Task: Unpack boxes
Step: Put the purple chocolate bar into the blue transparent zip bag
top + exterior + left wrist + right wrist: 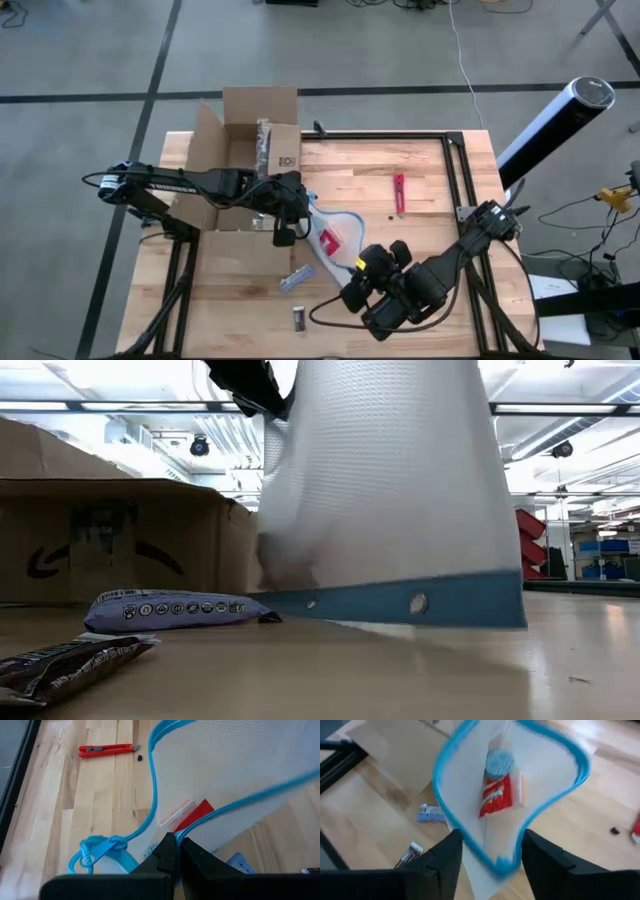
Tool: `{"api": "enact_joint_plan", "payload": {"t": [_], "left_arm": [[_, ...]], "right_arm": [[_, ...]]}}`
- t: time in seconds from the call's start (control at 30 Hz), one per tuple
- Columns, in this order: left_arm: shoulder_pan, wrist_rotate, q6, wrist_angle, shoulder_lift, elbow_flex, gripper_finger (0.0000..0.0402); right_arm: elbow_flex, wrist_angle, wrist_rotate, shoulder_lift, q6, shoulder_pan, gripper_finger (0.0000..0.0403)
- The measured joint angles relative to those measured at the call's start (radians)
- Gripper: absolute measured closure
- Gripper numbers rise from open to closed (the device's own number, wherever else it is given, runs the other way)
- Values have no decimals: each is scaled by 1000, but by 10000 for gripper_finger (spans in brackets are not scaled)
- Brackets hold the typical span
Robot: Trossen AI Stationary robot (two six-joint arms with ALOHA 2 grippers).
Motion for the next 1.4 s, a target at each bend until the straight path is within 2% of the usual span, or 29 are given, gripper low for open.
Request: {"api": "enact_joint_plan", "payload": {"t": [0.27, 0.57, 0.67, 0.8, 1.03, 1.4], "left_arm": [[-1, 10, 0, 0, -1, 0, 401], [-35, 47, -11, -1, -2, 0, 402], [-50, 48, -16, -1, -2, 0, 402], [-58, 48, -23, -1, -2, 0, 401], [-58, 46, -24, 0, -2, 0, 402], [-58, 21, -27, 4, -3, 0, 402]], "right_arm": [[1, 6, 29, -9, -117, -58, 210], [1, -15, 18, -27, -287, -185, 217], [1, -15, -32, -46, -329, -236, 218], [1, 9, -155, -78, -415, -295, 222], [-2, 170, -337, -104, -573, -361, 229], [-26, 347, -410, -119, -654, -371, 234]]}}
